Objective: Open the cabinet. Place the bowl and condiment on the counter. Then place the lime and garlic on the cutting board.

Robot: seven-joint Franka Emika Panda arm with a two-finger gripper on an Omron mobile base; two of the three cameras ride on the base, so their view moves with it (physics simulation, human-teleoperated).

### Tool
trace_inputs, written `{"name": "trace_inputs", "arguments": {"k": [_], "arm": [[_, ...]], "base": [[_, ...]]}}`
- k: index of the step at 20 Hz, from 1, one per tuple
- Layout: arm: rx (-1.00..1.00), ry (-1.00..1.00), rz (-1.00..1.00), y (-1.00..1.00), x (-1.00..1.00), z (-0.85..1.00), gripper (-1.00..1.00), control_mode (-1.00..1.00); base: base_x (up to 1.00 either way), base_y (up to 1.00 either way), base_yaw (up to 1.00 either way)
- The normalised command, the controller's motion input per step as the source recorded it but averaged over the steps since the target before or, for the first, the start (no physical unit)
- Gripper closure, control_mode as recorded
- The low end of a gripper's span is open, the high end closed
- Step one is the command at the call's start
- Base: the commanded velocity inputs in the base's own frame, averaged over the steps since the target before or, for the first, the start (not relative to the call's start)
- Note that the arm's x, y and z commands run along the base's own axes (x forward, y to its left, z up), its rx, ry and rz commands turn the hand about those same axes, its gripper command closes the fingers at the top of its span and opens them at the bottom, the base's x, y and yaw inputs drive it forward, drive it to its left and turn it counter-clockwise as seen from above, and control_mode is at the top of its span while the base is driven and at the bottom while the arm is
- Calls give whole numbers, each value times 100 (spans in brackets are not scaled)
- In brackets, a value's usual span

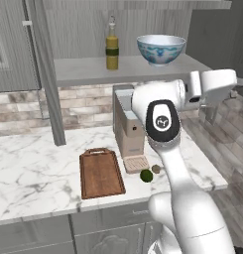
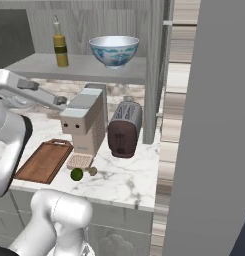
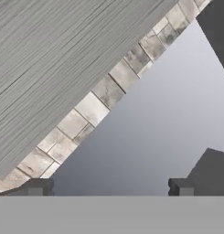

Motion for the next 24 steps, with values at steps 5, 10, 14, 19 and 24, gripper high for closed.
{"name": "trace_inputs", "arguments": {"k": [5, 10, 14, 19, 24], "arm": [[29, -5, 11, 0, 0, 4, -100, -100], [25, -7, 10, 16, 18, 18, -100, -100], [18, -12, 13, 24, 33, 0, -100, -100], [13, -9, 14, 29, 31, 0, -100, -100], [14, -4, 20, 10, 28, -1, -100, -100]], "base": [[0, 0, 0], [0, 0, 0], [0, 0, 0], [0, 0, 0], [0, 0, 0]]}}
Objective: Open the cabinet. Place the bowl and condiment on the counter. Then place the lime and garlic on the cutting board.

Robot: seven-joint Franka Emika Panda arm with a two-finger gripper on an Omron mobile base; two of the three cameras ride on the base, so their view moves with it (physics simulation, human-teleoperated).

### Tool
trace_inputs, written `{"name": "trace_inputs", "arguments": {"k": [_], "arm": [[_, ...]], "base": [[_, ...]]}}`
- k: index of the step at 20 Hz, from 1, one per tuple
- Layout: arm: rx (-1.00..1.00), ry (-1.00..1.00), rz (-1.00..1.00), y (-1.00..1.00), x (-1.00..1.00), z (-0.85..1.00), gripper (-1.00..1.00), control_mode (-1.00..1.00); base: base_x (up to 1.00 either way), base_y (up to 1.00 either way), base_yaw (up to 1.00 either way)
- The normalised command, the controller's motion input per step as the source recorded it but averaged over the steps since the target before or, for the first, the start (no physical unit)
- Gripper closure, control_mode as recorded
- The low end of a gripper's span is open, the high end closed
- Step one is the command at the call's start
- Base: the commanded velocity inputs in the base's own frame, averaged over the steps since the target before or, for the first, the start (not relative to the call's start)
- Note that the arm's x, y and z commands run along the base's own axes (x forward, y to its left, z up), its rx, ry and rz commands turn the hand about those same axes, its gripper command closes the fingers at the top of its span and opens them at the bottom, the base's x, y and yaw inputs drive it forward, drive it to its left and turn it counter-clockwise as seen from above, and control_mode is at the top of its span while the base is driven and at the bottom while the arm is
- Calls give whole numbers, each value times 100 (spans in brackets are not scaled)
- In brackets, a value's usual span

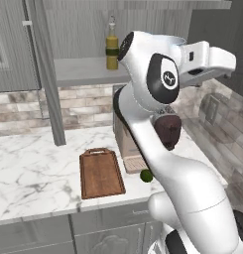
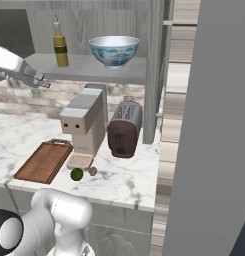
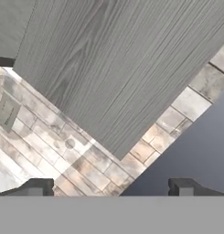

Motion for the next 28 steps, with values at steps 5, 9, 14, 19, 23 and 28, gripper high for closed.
{"name": "trace_inputs", "arguments": {"k": [5, 9, 14, 19, 23, 28], "arm": [[15, 0, 23, 0, 1, 0, -100, -100], [10, 0, 27, 4, 0, 0, -100, -100], [8, 0, 26, 15, 0, 0, -100, -100], [7, 0, 23, 18, 0, 0, -100, -100], [10, -1, 21, 11, 0, 0, -100, -100], [13, -5, 14, 1, 3, 0, -100, -100]], "base": [[0, 0, 0], [0, 0, 0], [0, 0, 0], [0, 0, 0], [0, 0, 0], [0, 0, 0]]}}
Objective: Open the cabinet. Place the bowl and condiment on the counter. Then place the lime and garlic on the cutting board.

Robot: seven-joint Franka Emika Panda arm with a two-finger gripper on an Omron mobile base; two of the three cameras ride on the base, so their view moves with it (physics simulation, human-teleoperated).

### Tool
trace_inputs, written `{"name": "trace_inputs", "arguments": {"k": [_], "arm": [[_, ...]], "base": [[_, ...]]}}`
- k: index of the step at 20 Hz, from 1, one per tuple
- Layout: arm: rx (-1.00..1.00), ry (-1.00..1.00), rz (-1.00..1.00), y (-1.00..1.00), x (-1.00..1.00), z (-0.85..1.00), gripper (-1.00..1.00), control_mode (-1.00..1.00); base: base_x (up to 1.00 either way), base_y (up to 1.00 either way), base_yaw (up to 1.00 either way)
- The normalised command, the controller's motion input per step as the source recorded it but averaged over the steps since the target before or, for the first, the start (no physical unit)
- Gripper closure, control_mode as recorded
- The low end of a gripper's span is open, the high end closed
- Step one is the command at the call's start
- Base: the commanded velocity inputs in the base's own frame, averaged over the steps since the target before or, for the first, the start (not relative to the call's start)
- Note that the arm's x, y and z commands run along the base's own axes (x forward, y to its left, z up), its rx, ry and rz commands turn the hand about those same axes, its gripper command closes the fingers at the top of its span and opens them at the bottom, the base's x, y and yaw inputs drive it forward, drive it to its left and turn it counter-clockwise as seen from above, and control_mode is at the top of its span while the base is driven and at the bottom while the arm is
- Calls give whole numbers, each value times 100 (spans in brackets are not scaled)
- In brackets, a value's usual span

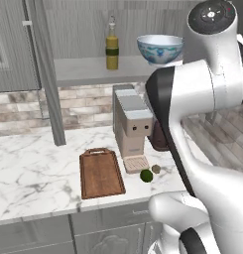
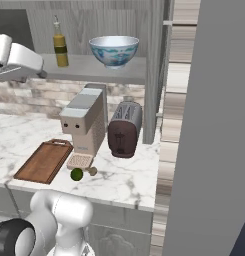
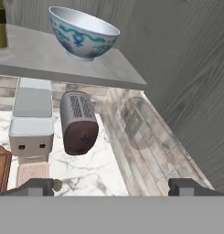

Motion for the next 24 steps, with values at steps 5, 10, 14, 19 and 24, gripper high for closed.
{"name": "trace_inputs", "arguments": {"k": [5, 10, 14, 19, 24], "arm": [[13, -4, 6, 0, 15, 0, -100, -100], [11, 0, 3, 13, 10, 0, -100, -100], [5, 0, 3, 33, 11, 0, -100, -100], [3, 0, 6, 26, 19, 0, -100, -100], [0, -6, 10, 9, 21, 0, -100, -100]], "base": [[0, 0, 0], [0, 0, 0], [0, 0, 0], [0, 0, 0], [0, 0, 0]]}}
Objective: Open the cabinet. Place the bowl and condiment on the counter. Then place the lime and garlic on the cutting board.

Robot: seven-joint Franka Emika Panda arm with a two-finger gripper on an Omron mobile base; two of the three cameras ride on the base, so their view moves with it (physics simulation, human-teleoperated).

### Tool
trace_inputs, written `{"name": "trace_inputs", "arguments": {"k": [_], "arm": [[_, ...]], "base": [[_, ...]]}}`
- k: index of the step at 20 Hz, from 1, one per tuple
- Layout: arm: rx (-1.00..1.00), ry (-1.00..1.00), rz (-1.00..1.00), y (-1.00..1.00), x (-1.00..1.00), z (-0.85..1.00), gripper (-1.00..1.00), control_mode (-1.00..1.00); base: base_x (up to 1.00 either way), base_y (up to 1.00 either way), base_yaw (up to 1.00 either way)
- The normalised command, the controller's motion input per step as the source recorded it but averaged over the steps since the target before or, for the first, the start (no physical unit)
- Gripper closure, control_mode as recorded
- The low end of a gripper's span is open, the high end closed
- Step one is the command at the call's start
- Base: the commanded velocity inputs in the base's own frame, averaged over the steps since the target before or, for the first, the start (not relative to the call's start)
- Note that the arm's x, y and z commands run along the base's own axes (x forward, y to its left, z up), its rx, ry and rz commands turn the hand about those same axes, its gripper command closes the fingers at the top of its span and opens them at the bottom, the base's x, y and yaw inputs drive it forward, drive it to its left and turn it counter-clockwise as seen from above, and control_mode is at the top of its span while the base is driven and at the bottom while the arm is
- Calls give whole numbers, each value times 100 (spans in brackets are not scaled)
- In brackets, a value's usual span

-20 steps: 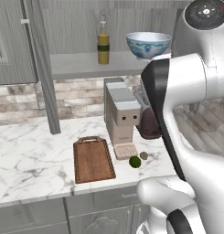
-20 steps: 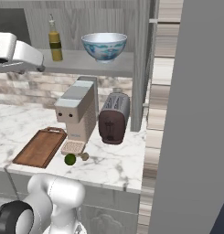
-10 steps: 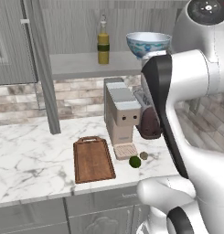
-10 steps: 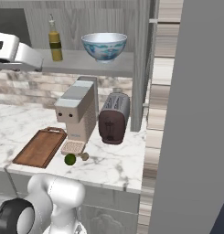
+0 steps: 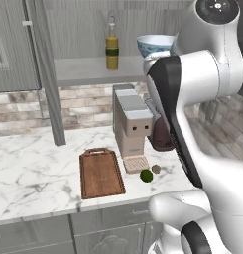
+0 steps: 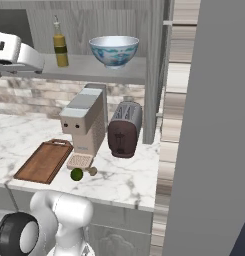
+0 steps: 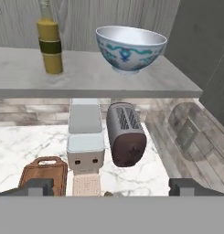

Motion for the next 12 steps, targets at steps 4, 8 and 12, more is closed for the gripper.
{"name": "trace_inputs", "arguments": {"k": [4, 8, 12], "arm": [[0, -9, 9, 13, 14, 0, -100, -100], [0, -11, 7, 13, 9, 0, -100, -100], [0, -9, 4, 10, 14, 0, -100, -100]], "base": [[0, 0, 0], [0, 0, 0], [0, 0, 0]]}}
